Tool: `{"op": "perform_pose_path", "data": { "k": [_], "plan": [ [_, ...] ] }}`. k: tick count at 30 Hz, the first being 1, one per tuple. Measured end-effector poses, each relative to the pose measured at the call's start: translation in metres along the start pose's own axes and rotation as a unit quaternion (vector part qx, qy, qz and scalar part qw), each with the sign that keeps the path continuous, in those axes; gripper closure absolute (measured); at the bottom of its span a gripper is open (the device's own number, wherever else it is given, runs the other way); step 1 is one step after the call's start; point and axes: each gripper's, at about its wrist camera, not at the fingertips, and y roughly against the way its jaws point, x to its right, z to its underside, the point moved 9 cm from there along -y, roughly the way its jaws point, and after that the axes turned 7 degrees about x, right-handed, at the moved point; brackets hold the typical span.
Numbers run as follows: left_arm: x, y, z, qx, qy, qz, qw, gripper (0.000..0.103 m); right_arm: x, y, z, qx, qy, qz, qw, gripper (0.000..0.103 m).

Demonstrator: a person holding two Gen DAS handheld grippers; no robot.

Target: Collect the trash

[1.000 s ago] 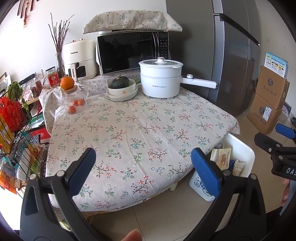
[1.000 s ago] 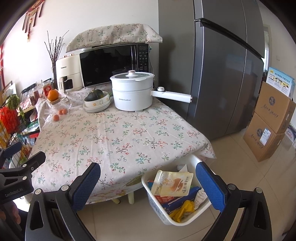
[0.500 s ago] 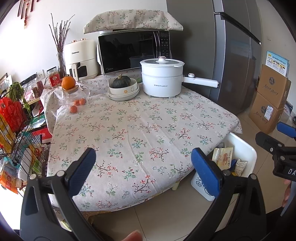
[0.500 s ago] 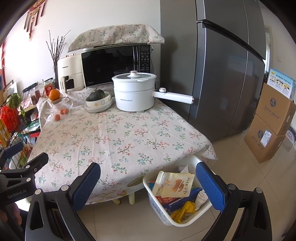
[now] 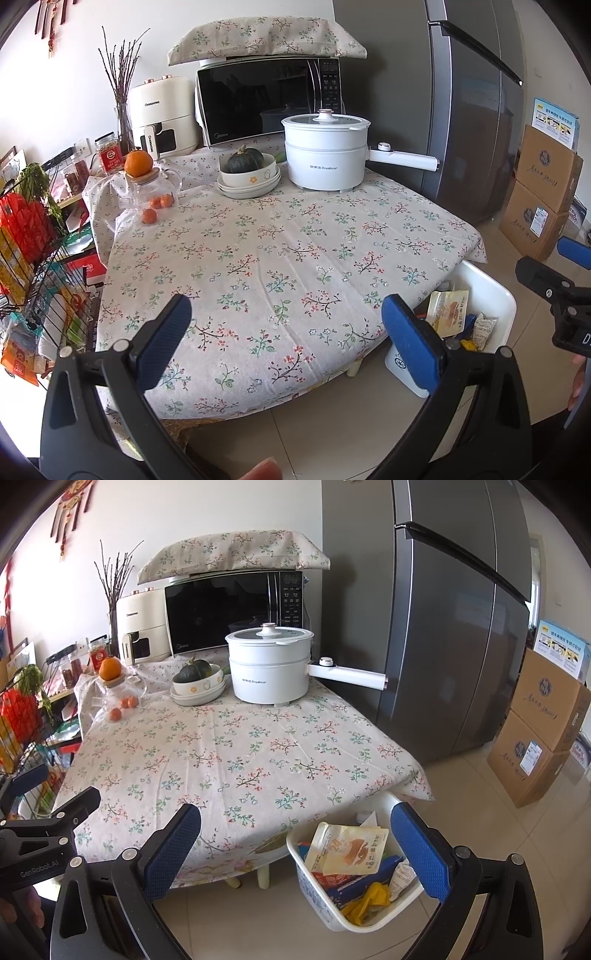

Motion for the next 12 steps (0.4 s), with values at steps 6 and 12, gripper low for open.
{"op": "perform_pose_path", "data": {
  "k": [6,12],
  "plan": [
    [-0.0009,-0.0009,0.0004,-0.002,0.002,0.0,1.0,0.001,-0.0008,0.0008,-0.0023,0.006,0.004,-0.003,1.0,0.0],
    [0.0029,-0.0035,0.0038,-0.018,0.008,0.014,0.9997,0.001,-0.005,-0.0017,-0.0017,0.003,0.008,-0.007,1.0,0.0]
  ]
}}
